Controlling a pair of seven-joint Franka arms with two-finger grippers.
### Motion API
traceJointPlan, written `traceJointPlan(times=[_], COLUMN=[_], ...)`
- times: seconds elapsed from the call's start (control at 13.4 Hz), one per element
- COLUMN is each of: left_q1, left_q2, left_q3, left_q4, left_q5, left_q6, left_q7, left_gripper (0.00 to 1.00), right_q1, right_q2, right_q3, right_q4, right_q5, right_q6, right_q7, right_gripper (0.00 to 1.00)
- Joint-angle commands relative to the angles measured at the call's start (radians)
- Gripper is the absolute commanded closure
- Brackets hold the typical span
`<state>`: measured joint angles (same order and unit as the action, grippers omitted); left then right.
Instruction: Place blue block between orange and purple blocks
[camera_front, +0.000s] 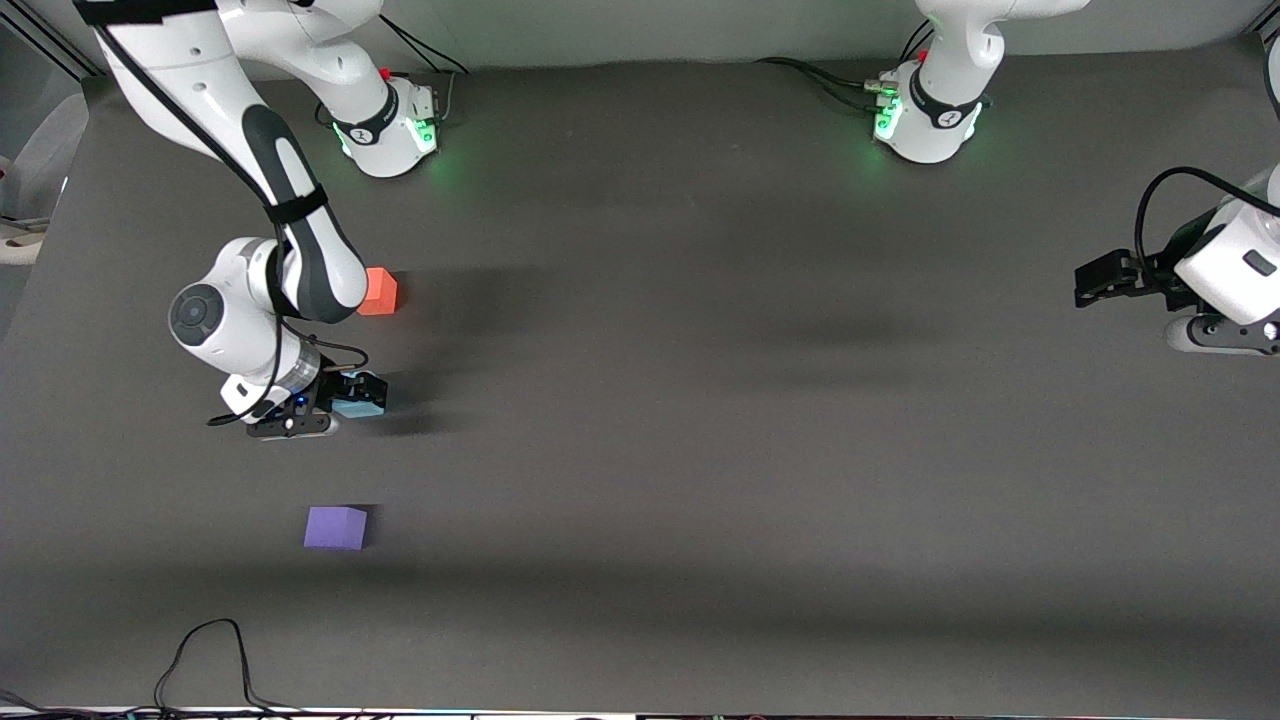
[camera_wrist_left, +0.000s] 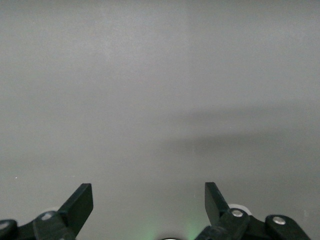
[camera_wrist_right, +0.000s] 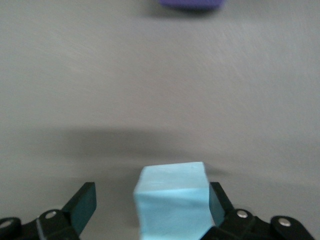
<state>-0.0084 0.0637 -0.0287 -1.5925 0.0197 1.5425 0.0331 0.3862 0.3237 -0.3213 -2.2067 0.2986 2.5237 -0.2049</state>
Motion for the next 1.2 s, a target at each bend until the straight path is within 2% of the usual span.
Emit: traceJointPlan(times=[0.0, 0.07, 0.37, 0.67, 1.12], left_q1=[-0.01, -0.01, -0.01, -0.01, -0.012], left_q2=[0.005, 0.004, 0.004, 0.004, 0.005], left_q3=[0.006, 0.006, 0.006, 0.006, 0.006], left_q4=[0.017, 0.017, 0.017, 0.017, 0.019], left_q5=[-0.006, -0.006, -0.006, -0.006, -0.004], left_q6=[-0.007, -0.008, -0.008, -0.008, -0.005], left_q7=[0.014, 0.014, 0.014, 0.014, 0.013], left_gripper=[0.0, 0.0, 0.0, 0.0, 0.0], right_q1=[0.013, 0.013, 0.016, 0.042, 0.037], right_q2=[-0.153, -0.188, -0.293, -0.357, -0.434], right_q3=[-0.024, -0.039, -0.036, -0.044, -0.082], right_q4=[0.068, 0.108, 0.348, 0.582, 0.591], right_q5=[0.014, 0.002, -0.2, -0.266, -0.271], right_q6=[-0.214, -0.291, -0.627, -0.908, -1.003], right_q7=[0.001, 0.03, 0.237, 0.314, 0.306], right_gripper=[0.0, 0.0, 0.0, 0.0, 0.0])
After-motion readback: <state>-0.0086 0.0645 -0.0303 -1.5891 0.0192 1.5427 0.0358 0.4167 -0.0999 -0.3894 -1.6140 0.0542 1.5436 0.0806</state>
